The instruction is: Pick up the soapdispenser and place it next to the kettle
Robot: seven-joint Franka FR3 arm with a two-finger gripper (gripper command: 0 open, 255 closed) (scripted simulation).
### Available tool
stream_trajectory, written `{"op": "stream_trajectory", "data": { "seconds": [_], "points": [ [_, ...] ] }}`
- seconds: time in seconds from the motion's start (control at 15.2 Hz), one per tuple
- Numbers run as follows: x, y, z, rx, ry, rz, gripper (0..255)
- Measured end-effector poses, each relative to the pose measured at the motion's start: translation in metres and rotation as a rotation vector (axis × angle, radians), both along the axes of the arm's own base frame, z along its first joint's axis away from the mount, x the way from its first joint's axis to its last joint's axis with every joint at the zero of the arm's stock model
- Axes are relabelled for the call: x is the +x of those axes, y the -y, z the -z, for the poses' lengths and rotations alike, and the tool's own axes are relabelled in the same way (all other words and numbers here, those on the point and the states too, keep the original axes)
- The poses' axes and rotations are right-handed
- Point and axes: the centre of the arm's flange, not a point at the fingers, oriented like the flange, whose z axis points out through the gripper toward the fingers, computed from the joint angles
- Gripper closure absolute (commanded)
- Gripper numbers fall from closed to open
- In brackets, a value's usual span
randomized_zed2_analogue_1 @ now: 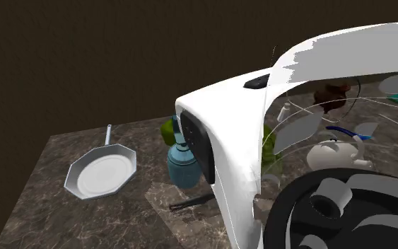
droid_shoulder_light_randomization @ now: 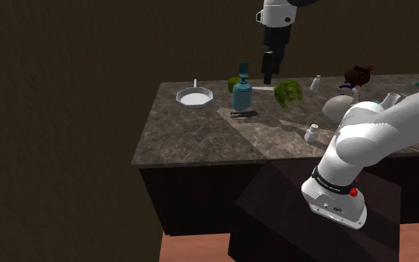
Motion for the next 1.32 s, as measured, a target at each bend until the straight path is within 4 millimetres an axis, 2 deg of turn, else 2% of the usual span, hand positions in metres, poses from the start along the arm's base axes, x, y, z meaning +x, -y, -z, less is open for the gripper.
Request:
{"op": "stream_trajectory", "data": {
  "seconds": [0.13,0.26,0.46,0.59,1.32],
  "points": [
    [0.004,0.002,0.004,-0.002,0.004,0.013,0],
    [0.018,0.007,0.012,-0.007,0.021,0.057,0],
    [0.043,0.025,0.027,-0.016,0.053,0.135,0],
    [0.065,0.038,0.041,-0.023,0.074,0.19,0],
    [0.146,0.121,0.091,-0.059,0.197,0.489,0]
  ]
}}
